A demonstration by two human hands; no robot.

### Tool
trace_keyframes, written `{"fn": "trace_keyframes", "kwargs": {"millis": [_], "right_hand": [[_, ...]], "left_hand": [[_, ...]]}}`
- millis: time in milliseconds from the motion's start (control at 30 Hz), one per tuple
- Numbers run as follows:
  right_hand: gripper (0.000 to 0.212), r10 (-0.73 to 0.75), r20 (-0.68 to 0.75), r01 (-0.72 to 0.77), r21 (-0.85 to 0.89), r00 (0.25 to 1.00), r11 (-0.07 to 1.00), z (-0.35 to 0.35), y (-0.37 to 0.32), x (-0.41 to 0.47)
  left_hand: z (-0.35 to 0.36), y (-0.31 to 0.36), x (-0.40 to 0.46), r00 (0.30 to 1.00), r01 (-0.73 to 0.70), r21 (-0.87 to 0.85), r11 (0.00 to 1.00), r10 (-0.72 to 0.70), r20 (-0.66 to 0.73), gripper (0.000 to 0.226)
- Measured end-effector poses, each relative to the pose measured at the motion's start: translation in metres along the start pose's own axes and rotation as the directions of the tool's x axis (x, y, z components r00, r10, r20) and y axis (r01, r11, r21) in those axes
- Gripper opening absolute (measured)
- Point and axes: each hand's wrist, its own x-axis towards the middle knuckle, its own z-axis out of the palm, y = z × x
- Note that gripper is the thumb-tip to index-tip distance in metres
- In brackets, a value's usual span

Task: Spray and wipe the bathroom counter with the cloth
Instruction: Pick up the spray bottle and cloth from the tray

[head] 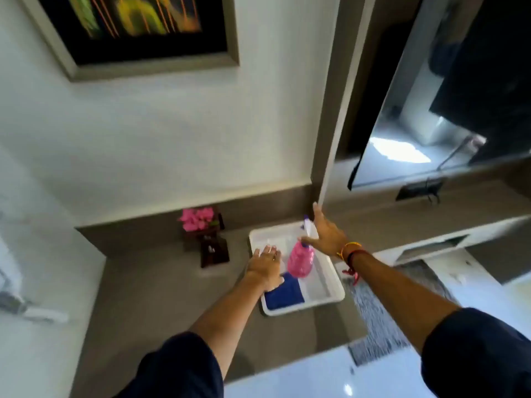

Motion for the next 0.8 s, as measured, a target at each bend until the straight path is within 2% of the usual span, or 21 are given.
{"fn": "trace_keyframes", "kwargs": {"millis": [33, 133, 233, 333, 433, 600, 700, 800], "right_hand": [[0.111, 0.014, 0.001, -0.014, 0.042, 1.000, 0.999, 0.007, 0.014, 0.000], [0.113, 0.017, 0.032, -0.022, 0.155, 0.999, 0.988, 0.026, 0.040, 0.003], [0.112, -0.027, 0.042, 0.017, 0.219, 0.999, 0.976, 0.053, 0.057, 0.009], [0.102, -0.068, -0.045, 0.079, 0.304, 0.997, 0.949, 0.063, 0.057, 0.024], [0.087, -0.045, -0.129, 0.089, 0.360, 0.991, 0.929, 0.074, 0.049, 0.036], [0.057, -0.042, -0.241, 0.144, 0.422, 0.970, 0.895, 0.085, 0.049, 0.046], [0.051, -0.007, -0.289, 0.142, 0.448, 0.957, 0.883, 0.088, 0.051, 0.050], [0.048, 0.047, -0.335, 0.132, 0.493, 0.941, 0.860, 0.092, 0.046, 0.051]], "left_hand": [[0.021, 0.011, 0.001, 0.996, -0.016, 0.038, 0.999, 0.013, 0.085, 0.079], [0.069, 0.029, 0.002, 0.981, -0.043, 0.084, 0.996, 0.026, 0.192, 0.069], [0.092, 0.038, 0.008, 0.977, -0.040, 0.078, 0.996, 0.023, 0.213, 0.065], [0.093, 0.039, 0.019, 0.975, -0.031, 0.083, 0.996, 0.012, 0.222, 0.073], [0.095, 0.042, 0.024, 0.970, 0.009, 0.091, 0.996, -0.031, 0.242, 0.073], [0.102, 0.036, 0.031, 0.986, -0.006, 0.134, 0.991, -0.017, 0.166, 0.080], [0.107, 0.032, 0.030, 0.992, -0.045, 0.144, 0.989, 0.027, 0.120, 0.072], [0.114, 0.028, 0.025, 0.998, -0.062, 0.163, 0.985, 0.062, 0.008, 0.067]]}}
